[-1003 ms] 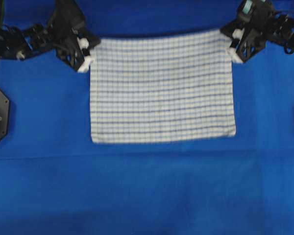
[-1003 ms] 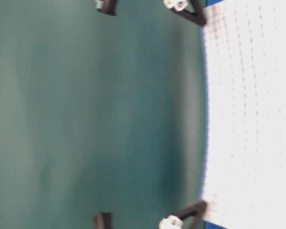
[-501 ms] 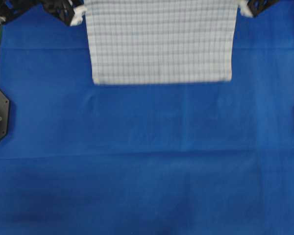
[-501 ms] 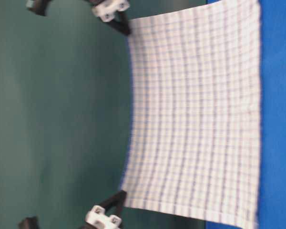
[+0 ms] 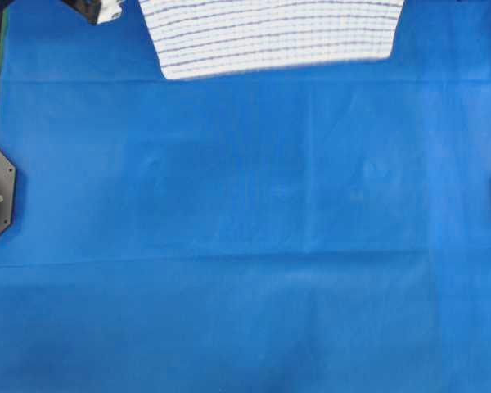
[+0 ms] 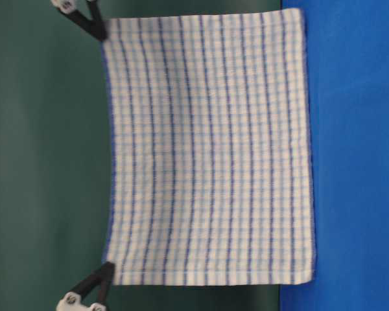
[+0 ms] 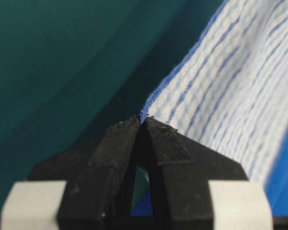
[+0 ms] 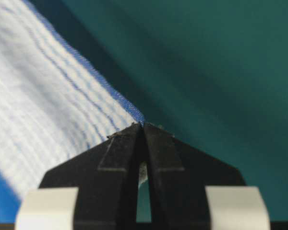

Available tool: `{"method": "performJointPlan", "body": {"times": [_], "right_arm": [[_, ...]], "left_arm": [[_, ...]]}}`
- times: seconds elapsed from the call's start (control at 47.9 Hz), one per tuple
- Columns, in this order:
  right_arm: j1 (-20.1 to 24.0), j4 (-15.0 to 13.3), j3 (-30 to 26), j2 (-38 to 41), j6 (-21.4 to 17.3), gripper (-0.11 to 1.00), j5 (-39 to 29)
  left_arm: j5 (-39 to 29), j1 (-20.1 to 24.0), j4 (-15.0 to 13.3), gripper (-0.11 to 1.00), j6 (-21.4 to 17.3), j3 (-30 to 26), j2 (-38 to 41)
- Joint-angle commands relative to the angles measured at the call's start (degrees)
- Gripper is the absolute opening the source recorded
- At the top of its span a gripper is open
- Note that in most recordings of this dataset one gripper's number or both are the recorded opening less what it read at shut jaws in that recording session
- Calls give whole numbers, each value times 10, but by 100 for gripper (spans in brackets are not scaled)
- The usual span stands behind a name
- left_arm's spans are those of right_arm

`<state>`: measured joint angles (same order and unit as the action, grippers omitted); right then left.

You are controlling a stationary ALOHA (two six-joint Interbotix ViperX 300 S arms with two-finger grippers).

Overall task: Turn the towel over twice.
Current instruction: 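Lift the held towel edge up and back with both grippers, then swing the held edge over and lay the towel flat toward the near side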

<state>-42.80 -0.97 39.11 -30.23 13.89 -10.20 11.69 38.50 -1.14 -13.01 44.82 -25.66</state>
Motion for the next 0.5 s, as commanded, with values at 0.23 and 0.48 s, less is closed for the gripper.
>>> {"method": "performJointPlan", "body": {"times": [0.23, 0.48], "right_arm": [[92, 9, 47, -88, -28, 4, -75], [192, 9, 104, -130, -88, 4, -109]], "left_arm": [[-14, -54, -1, 3, -3, 20, -44], [-108, -145, 0, 3, -2, 34, -58]]}}
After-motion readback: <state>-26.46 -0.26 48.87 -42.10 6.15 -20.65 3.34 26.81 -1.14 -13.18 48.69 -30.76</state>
